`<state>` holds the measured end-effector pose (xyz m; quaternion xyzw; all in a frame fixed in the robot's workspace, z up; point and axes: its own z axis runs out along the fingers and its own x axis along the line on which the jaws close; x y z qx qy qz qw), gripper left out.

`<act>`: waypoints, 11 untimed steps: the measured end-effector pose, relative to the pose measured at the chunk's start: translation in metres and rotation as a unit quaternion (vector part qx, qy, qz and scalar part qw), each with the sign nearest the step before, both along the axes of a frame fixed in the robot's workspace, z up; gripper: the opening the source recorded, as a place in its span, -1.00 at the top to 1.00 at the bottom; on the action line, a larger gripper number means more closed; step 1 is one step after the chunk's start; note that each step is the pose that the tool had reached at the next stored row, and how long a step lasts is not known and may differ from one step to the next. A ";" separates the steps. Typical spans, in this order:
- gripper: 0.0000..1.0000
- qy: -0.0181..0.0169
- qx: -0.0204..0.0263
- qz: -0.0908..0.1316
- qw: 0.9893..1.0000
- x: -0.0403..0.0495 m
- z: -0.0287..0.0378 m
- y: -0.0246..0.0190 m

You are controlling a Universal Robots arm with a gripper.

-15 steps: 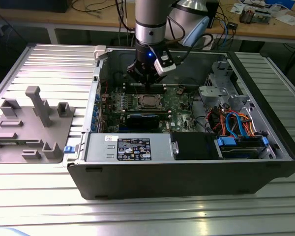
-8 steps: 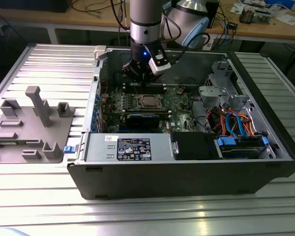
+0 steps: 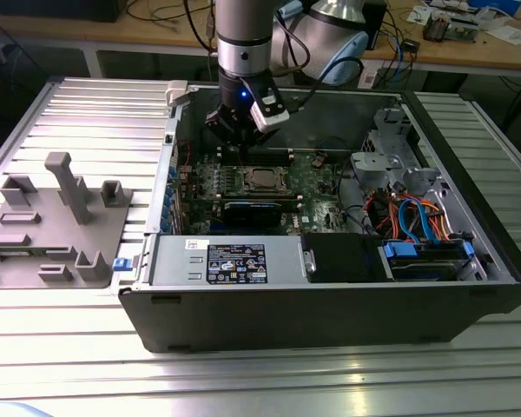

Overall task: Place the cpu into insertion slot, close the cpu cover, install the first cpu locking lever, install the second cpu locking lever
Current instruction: 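Install the first cpu locking lever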

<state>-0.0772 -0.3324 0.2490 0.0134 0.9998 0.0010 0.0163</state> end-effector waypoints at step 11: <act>0.79 0.000 0.000 0.000 1.000 -0.0218 0.0037 0.0010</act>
